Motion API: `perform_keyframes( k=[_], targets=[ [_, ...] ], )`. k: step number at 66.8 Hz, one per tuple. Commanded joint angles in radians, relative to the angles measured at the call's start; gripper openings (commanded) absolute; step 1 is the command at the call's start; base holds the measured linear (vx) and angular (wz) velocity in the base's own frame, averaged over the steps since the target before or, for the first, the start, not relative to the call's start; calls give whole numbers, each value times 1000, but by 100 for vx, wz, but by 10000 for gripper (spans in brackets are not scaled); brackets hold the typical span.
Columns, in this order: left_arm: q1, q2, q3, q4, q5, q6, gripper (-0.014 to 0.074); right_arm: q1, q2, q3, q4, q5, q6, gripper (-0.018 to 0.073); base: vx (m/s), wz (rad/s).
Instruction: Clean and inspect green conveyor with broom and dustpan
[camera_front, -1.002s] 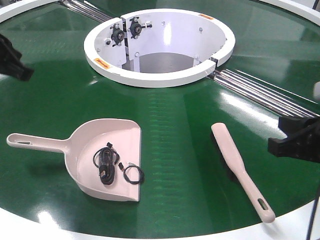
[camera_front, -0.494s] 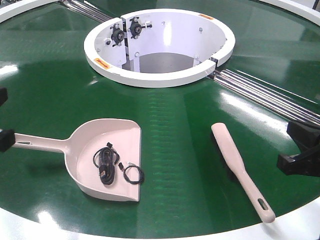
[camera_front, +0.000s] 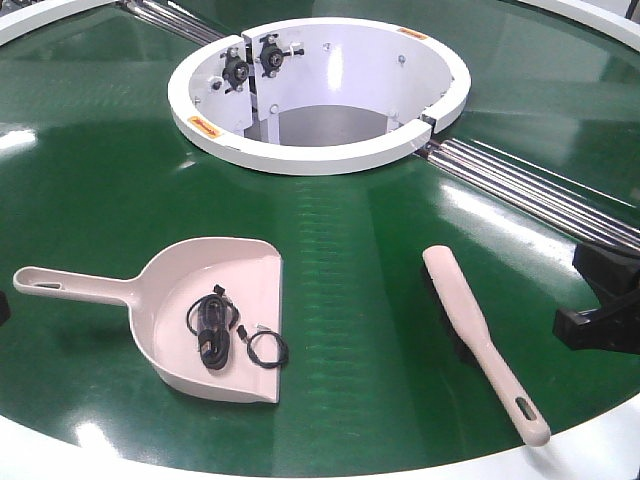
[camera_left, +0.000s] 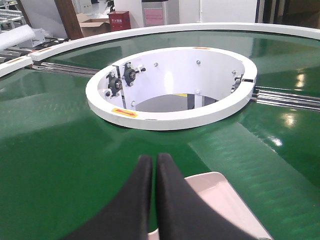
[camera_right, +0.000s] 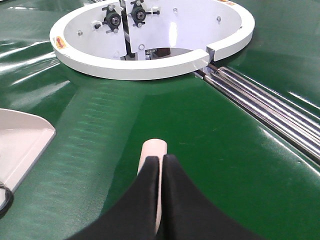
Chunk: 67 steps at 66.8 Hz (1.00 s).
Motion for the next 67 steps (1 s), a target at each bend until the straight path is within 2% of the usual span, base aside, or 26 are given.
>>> perform_keyframes(
  k=[1, 12, 19, 30, 38, 56, 60, 63, 67],
  targets=[
    [-3, -3, -27, -11, -74, -10, -6, -5, -7, -27, 1, -70, -7, -3, 0, 0],
    [11, -14, -27, -10, -72, -10, -6, -5, -7, -27, 1, -69, -7, -3, 0, 0],
    [59, -53, -27, -9, -22, -10, -6, -5, -7, -27, 1, -71, -7, -3, 0, 0],
    [167, -172, 4, -6, 139, -11, -6, -5, -7, -27, 1, -71, -7, -3, 0, 0],
    [218, -302, 167, -22, 83, -12, -6, -5, -7, -27, 1, -70, -7, -3, 0, 0],
    [275, -655, 575, -26, -74, -12, -6, -5, -7, -27, 1, -70, -7, -3, 0, 0],
    [285, -724, 627, -26, -109, -12, -6, -5, -7, -27, 1, -73, -7, -3, 0, 0],
    [290, -708, 617, -13, -79, -12, -6, -5, -7, -27, 1, -71, -7, -3, 0, 0],
    [291, -701, 619, 1, -98, -12, -6, -5, -7, -26, 1, -70, -7, -3, 0, 0]
  ],
)
